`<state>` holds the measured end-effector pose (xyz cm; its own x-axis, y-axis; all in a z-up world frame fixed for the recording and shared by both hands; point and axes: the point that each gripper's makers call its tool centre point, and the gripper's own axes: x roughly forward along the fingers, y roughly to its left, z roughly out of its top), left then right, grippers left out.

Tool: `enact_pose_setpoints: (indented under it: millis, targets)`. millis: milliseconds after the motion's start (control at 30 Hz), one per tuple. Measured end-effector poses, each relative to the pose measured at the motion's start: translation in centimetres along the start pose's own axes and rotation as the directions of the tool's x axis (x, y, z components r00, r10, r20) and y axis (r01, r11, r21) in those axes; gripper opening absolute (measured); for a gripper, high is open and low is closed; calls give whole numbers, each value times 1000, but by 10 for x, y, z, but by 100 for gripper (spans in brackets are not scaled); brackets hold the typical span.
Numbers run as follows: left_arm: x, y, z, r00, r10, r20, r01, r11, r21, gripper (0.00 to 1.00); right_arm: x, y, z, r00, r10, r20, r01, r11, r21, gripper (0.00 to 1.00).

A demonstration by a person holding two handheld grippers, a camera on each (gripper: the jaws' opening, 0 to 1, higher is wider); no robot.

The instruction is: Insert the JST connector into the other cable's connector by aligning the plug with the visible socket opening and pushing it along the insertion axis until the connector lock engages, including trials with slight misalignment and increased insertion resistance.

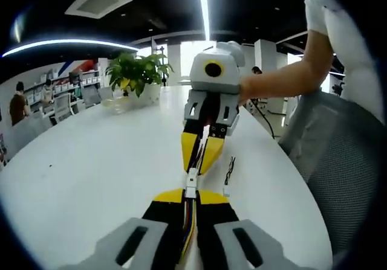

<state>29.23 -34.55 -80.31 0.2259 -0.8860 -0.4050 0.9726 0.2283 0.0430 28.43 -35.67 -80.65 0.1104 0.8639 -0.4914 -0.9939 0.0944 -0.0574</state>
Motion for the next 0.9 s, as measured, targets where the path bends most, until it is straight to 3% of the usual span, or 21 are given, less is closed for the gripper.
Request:
enact_pose_setpoints:
  millis: [433, 900]
  targets:
    - [0, -6, -4, 999, -27, -40, 29, 998, 51, 0, 3, 6, -2, 999, 27, -26, -27, 1000, -8, 3]
    - [-2, -10, -4, 998, -49, -32, 51, 997, 63, 0, 6, 12, 0, 999, 42, -24, -42, 999, 0, 3]
